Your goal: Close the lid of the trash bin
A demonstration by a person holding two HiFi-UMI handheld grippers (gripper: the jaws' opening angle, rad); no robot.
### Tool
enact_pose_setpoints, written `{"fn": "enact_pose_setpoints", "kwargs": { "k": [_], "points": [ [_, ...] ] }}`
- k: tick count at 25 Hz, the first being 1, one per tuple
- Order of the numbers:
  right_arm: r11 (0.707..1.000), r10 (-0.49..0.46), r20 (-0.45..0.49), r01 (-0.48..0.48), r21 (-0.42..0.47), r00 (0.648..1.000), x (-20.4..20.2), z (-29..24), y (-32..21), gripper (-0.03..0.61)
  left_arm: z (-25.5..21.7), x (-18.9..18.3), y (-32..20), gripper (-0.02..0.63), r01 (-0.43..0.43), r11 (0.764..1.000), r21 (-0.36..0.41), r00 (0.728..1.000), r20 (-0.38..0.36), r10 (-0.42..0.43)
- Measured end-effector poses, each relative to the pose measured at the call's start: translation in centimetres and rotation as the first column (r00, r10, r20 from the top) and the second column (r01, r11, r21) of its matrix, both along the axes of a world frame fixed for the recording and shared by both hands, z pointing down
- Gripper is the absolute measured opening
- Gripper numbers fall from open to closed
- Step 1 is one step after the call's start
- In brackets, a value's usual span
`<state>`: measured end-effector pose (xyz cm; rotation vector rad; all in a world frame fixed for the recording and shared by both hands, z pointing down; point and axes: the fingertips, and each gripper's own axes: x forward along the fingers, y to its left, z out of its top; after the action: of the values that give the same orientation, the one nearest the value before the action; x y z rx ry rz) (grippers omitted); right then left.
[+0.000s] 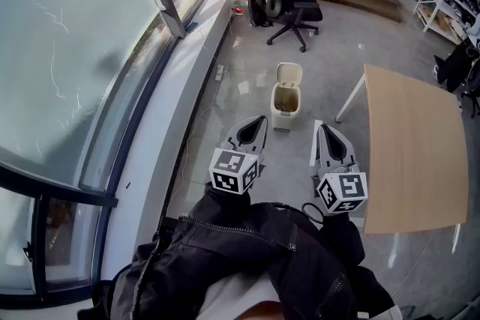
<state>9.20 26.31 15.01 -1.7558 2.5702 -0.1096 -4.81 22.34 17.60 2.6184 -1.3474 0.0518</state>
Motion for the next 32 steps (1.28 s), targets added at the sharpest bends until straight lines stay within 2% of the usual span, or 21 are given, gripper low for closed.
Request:
{"fn": "enact_pose_setpoints", "kwargs": {
  "k": [9,17,26,32],
  "points": [
    [1.0,-0.001,0.005,0.001,-0.012,1.0,0.6,0.5,0.2,0.005,0.4,0.7,0.1,-0.005,-0.001,1.0,-0.011,1.0,-0.001,0.001],
    [0.998,-0.022,0.016,0.023,-0.061,1.0,1.7,1.9,0.3,0.005,1.5,2.0,0.5,-0.005,0.008,1.0,-0.03,1.0,0.001,-0.008],
    [0.991,-0.069,0.012,0.07,-0.112,0.998,3.3,4.0,1.1,0.005,3.5,4.1,1.9,-0.005,0.043,0.997,-0.068,0.999,0.006,-0.043],
    [0.985,-0.117,0.054,0.122,-0.122,0.992,3.7,5.4,2.0,0.005,5.5,3.9,2.9,-0.005,0.086,0.99,-0.114,0.996,0.033,-0.083]
  ]
}}
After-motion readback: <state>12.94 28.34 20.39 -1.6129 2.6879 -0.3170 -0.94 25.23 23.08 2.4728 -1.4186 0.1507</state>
